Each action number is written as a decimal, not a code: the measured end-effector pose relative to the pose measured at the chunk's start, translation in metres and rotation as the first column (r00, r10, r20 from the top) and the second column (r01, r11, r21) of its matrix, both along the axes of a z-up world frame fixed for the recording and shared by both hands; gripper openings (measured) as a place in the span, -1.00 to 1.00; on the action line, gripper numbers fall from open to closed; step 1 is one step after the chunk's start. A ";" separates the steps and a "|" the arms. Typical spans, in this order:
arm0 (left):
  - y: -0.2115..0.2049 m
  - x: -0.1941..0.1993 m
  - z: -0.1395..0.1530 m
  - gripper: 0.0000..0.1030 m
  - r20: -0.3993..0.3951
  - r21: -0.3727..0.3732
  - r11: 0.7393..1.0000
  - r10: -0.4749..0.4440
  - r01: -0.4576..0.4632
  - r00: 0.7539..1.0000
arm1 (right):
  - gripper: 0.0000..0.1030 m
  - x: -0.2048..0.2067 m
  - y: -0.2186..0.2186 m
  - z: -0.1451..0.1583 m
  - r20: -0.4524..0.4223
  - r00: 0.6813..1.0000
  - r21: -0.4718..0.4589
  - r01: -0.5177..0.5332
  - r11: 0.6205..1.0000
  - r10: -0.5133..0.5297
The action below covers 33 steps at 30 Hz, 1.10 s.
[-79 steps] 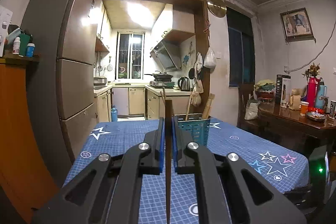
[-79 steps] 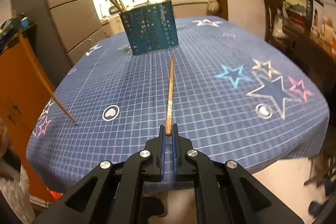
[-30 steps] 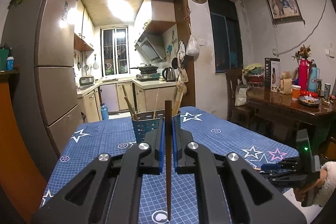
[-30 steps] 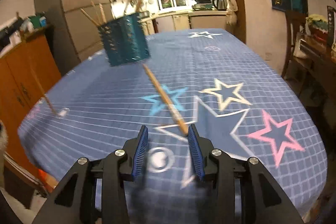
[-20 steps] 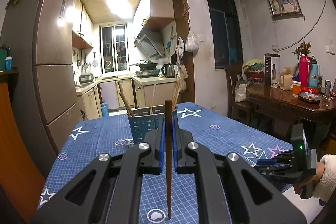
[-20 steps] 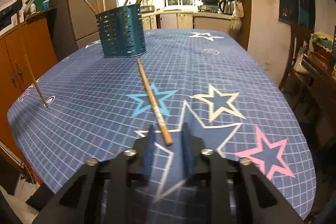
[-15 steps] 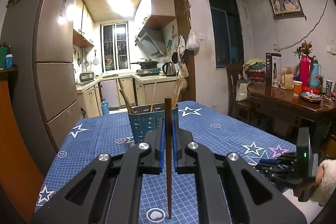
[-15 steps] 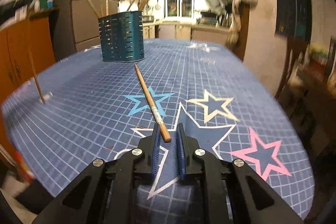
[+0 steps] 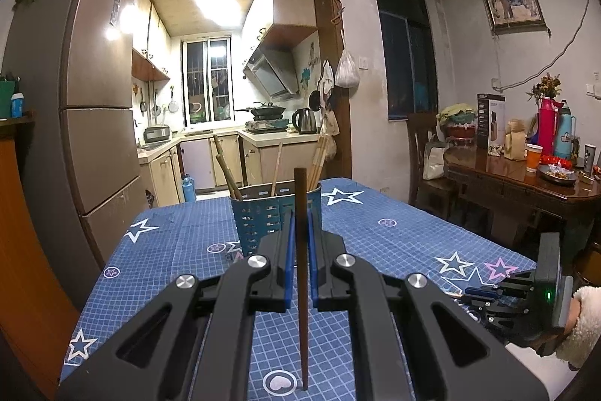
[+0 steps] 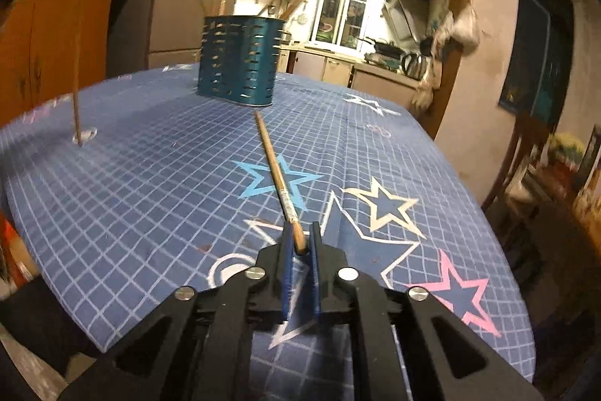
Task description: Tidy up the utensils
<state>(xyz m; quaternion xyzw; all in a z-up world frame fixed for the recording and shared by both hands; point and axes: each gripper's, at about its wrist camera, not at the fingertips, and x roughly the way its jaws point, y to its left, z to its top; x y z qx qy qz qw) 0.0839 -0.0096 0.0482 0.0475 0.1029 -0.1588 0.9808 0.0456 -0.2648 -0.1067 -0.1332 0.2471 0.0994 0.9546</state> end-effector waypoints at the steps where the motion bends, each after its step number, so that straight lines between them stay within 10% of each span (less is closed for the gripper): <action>1: 0.000 0.001 -0.001 -0.90 -0.004 0.000 1.000 -0.001 0.001 1.000 | -0.82 -0.003 0.003 -0.001 0.011 1.000 -0.019 -0.002 1.000 0.003; 8: -0.004 -0.001 -0.004 -0.90 -0.002 0.017 1.000 -0.009 0.010 1.000 | -0.85 -0.007 -0.006 0.010 -0.042 0.999 0.123 0.025 0.992 -0.020; 16: 0.008 0.000 0.005 -0.90 0.009 -0.028 0.999 -0.022 0.022 1.000 | -0.85 -0.016 -0.022 0.094 0.056 0.997 0.374 0.028 0.927 -0.053; 33: 0.026 0.009 0.005 -0.91 0.002 -0.091 0.994 -0.053 0.053 0.999 | -0.86 0.002 0.013 0.167 0.132 0.990 0.384 -0.090 0.919 0.041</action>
